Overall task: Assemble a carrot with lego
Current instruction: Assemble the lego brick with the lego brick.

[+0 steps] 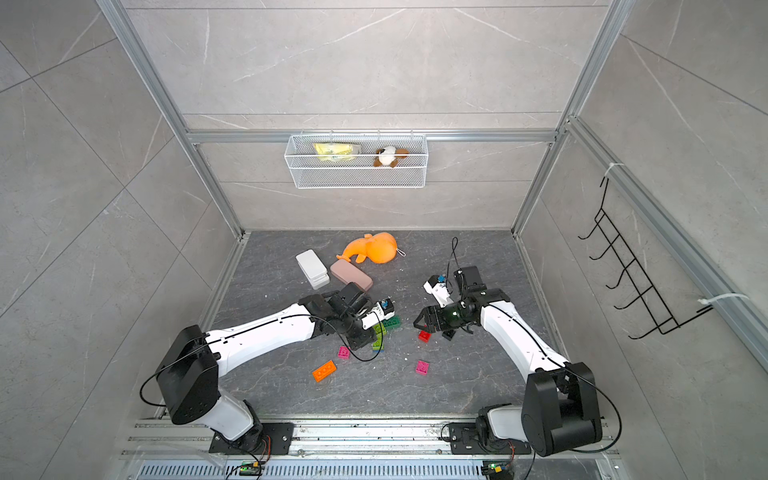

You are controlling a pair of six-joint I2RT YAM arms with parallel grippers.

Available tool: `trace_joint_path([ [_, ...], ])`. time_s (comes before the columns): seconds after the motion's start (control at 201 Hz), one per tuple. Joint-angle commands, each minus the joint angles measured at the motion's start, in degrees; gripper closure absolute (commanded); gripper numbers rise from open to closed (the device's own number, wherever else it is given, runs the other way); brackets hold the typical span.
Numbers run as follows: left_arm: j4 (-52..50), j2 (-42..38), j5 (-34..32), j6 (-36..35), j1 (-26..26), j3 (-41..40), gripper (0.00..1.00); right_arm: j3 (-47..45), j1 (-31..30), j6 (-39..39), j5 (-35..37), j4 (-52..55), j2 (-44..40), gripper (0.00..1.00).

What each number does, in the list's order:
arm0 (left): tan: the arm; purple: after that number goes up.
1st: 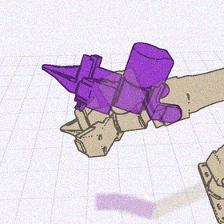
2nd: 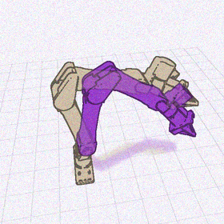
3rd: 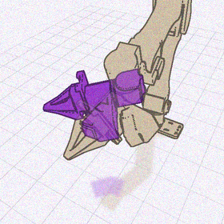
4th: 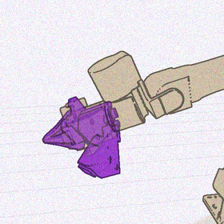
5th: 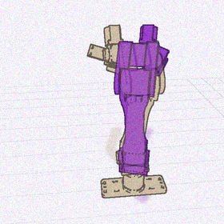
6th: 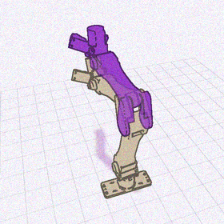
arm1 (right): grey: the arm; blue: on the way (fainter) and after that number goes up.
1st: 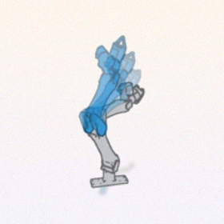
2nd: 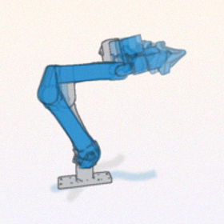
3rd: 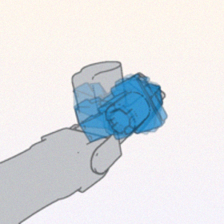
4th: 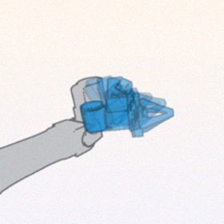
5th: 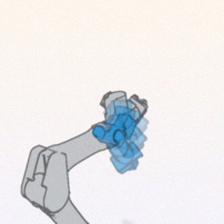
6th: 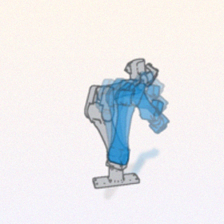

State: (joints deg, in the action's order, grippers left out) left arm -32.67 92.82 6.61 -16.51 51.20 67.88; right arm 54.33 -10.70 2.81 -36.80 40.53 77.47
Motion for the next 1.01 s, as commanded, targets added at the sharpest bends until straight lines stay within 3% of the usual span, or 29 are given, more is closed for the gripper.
trace_joint_path([
  [0.0,-5.4,2.3,2.1,-5.3,0.7,2.8,0.86,1.3,0.4,1.4,-0.1,1.8,-0.2,0.31],
  [1.0,-4.3,9.3,0.7,-10.0,0.7,6.3,0.87,1.6,0.7,1.5,-0.9,2.2,0.6,0.31],
])
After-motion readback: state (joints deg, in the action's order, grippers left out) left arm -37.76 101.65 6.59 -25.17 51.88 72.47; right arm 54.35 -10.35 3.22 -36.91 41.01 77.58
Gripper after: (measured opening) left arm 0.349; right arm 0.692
